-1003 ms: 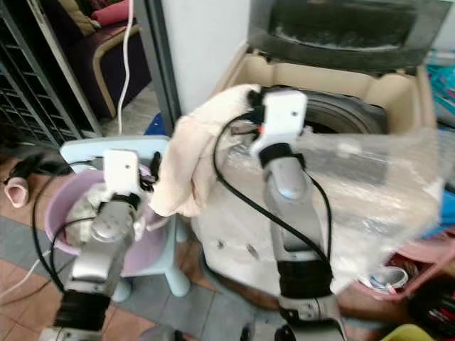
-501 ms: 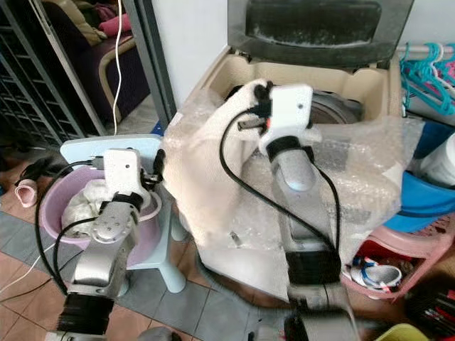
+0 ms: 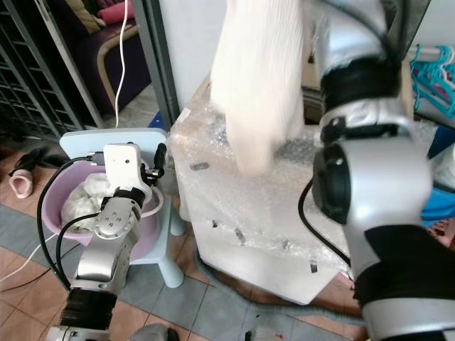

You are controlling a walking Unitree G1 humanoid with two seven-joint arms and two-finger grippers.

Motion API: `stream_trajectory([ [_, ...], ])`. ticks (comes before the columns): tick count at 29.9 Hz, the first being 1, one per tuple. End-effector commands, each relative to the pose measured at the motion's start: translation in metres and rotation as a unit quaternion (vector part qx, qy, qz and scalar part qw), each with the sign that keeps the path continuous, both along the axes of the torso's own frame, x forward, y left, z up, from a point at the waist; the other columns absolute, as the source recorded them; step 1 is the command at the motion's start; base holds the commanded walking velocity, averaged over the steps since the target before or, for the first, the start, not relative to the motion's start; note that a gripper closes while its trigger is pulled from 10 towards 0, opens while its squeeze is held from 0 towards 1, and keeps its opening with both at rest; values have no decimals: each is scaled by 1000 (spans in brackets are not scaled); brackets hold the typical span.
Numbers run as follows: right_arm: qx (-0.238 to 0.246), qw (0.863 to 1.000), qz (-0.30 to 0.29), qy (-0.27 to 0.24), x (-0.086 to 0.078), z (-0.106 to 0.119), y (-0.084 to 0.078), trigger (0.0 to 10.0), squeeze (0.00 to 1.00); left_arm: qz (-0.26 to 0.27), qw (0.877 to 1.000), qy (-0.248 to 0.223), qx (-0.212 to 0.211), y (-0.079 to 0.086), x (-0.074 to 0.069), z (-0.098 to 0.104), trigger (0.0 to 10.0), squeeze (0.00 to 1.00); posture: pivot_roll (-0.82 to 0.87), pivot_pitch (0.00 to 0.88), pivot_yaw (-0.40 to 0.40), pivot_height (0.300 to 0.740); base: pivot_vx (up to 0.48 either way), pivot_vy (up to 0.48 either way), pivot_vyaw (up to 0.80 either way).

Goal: Clothes washing

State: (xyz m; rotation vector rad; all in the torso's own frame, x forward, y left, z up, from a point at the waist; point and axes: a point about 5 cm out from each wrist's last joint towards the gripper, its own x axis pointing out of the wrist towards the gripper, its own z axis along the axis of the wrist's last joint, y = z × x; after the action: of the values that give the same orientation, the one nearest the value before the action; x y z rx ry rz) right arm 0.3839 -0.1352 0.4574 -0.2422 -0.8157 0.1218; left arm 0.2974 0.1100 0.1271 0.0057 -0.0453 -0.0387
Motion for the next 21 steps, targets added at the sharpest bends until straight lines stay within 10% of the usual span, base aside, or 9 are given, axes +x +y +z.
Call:
stream_trajectory([
  [1,12,1000,-6,-3,1,0,-3,10000,0,7,1000,-2,-2,1,-2,0,10000,0,-57,0,6,740,259,0,0],
  [11,-61,976,23,209,34,-152,0,10000,0,12,1000,7,1,4,-2,-3,10000,0,-64,0,21,740,49,0,0],
  [12,-50,973,33,222,32,-164,-2,10000,1000,10,1000,7,1,3,-2,-3,10000,0,-67,0,25,740,0,0,0],
  [21,25,974,38,221,4,-206,-18,10000,1000,7,1000,6,-2,1,0,-1,10000,0,-74,0,32,740,0,0,0],
])
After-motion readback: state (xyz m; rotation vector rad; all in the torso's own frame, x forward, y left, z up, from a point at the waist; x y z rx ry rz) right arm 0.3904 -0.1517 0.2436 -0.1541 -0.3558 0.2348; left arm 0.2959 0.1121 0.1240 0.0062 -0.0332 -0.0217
